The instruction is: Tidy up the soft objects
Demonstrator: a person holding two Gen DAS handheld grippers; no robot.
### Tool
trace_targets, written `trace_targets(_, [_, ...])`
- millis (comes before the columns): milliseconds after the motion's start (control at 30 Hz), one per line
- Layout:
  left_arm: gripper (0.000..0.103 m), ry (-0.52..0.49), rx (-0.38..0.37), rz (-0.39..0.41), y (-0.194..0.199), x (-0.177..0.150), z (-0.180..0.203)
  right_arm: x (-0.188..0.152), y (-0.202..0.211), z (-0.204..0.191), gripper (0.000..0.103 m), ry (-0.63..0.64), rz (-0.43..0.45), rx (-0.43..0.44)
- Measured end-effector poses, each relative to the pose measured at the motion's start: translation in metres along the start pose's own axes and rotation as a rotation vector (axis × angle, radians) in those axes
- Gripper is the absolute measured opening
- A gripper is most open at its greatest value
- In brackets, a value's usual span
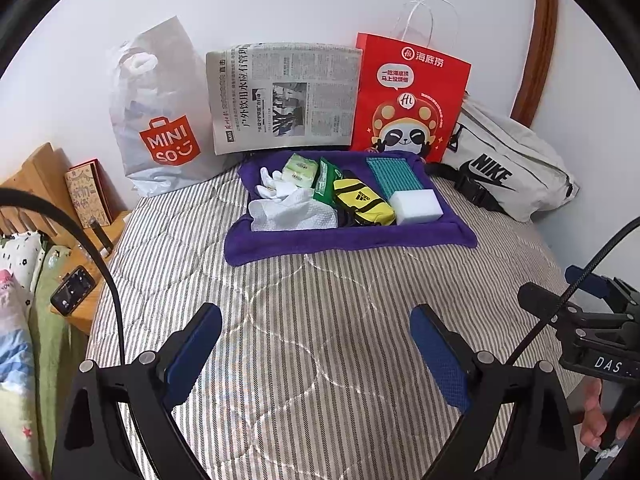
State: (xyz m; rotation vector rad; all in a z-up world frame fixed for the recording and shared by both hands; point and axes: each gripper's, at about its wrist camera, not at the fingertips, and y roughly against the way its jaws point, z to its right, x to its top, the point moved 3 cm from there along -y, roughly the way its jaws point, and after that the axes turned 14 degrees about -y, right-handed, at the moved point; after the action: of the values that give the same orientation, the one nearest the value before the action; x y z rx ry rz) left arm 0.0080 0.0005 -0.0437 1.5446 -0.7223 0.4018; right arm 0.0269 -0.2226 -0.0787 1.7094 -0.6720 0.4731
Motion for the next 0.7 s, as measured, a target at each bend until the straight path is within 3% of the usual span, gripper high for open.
trace_targets(700, [0.095, 0.008, 0.005, 0.007, 0.0048, -0.0005, 0.0001, -0.0031, 0.0021, -0.0034, 0.103, 0.008, 0.001, -0.007])
